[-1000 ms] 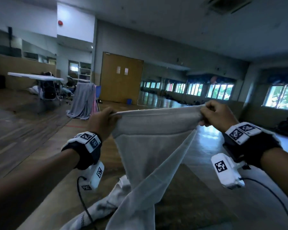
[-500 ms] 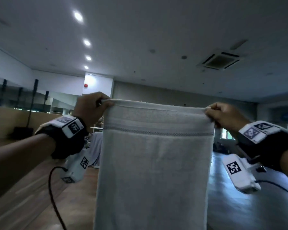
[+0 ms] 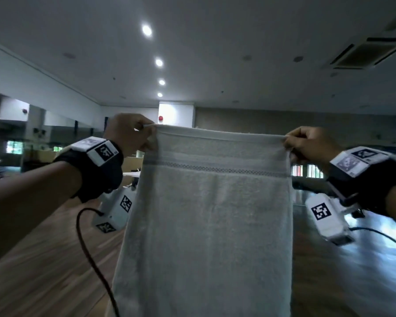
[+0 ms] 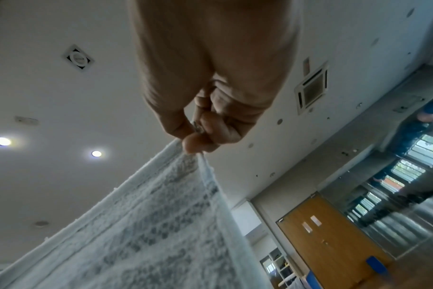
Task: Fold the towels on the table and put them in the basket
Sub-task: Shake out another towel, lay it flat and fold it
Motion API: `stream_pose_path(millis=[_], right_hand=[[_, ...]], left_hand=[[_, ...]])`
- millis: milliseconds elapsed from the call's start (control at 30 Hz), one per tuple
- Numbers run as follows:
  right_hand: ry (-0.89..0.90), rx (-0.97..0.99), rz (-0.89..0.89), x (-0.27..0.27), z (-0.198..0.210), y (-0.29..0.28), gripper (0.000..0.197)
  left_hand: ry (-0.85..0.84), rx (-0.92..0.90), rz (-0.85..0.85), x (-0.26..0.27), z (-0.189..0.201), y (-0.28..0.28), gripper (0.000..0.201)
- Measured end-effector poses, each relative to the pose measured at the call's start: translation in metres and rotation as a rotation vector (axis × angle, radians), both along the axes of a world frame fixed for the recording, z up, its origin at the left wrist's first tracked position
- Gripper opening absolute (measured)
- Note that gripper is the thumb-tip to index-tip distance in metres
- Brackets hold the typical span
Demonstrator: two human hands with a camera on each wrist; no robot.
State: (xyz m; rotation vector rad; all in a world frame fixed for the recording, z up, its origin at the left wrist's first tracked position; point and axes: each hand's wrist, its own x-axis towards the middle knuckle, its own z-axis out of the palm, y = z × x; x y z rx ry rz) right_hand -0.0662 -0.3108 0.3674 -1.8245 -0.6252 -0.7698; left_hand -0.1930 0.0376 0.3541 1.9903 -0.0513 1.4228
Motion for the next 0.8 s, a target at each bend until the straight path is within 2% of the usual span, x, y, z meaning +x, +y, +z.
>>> stream_pose_path(millis=[100, 267, 433, 600, 700, 800], right_hand=[[0.090, -0.047, 0.059, 0.030, -0.025, 0.028, 0.007], [0.283, -0.052, 0.173, 0.076, -0.080, 0.074, 0.002], [0.258, -0.020, 0.112, 0.106, -0.125, 0.103, 0.007], [0.231, 0.028, 0.110, 0.114, -0.170, 0.111, 0.012], [0.227, 0.005, 0.089, 0.110, -0.216, 0.107, 0.014], [0.265, -0.093, 0.037, 0.101, -0.274, 0.098, 0.015]], left_hand=[[0.132, -0.050, 0.018, 0.019, -0.022, 0.030, 0.007], [0.283, 0.055, 0.128, 0.058, -0.081, 0.080, 0.014], [0.195, 0.170, 0.200, 0.086, -0.138, 0.096, 0.015], [0.165, 0.134, 0.176, 0.104, -0.184, 0.102, 0.014], [0.206, 0.136, 0.131, 0.104, -0.223, 0.103, 0.012], [0.273, 0.213, 0.081, 0.094, -0.280, 0.101, 0.007]])
